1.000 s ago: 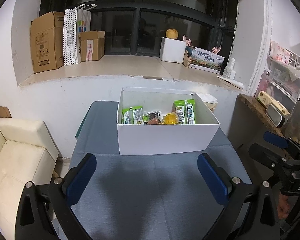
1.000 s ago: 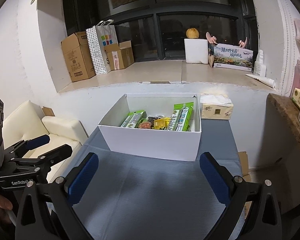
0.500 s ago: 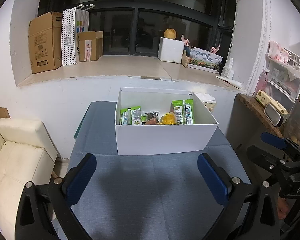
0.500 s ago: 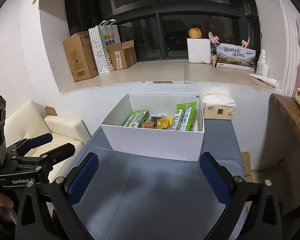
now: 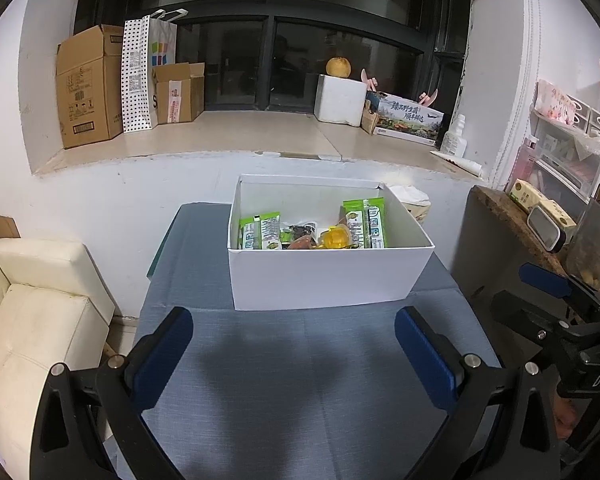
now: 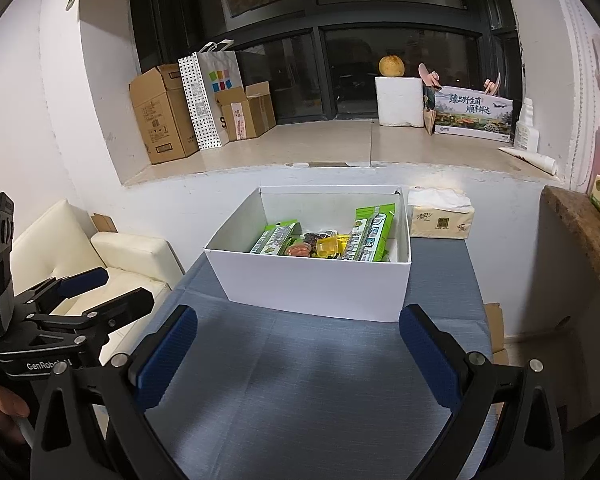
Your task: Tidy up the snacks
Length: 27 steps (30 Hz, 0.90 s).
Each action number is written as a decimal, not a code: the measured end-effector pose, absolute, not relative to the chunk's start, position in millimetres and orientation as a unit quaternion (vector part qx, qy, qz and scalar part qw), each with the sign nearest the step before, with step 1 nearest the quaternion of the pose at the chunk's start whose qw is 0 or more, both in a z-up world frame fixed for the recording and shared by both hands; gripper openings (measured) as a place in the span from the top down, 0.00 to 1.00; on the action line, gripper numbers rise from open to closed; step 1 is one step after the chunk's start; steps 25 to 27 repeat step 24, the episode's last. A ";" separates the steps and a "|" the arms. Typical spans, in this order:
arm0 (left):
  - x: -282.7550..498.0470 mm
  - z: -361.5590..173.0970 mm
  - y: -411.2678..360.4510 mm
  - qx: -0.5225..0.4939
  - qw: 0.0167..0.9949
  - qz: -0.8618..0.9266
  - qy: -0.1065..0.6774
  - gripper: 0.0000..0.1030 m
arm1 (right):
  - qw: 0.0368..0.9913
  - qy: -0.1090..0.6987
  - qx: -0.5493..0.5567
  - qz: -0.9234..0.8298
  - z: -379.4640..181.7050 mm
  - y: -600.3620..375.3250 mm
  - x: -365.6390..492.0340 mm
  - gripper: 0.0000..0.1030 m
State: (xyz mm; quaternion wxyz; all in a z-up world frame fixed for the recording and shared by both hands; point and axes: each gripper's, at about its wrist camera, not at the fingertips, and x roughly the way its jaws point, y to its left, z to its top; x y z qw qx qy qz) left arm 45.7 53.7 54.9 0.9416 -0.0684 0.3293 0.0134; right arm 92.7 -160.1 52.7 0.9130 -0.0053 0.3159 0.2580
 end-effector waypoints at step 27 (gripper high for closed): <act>45.6 57.0 54.2 -0.066 0.943 0.011 0.327 0.00 | 0.913 0.313 -0.003 0.262 53.0 -161.0 90.2 0.00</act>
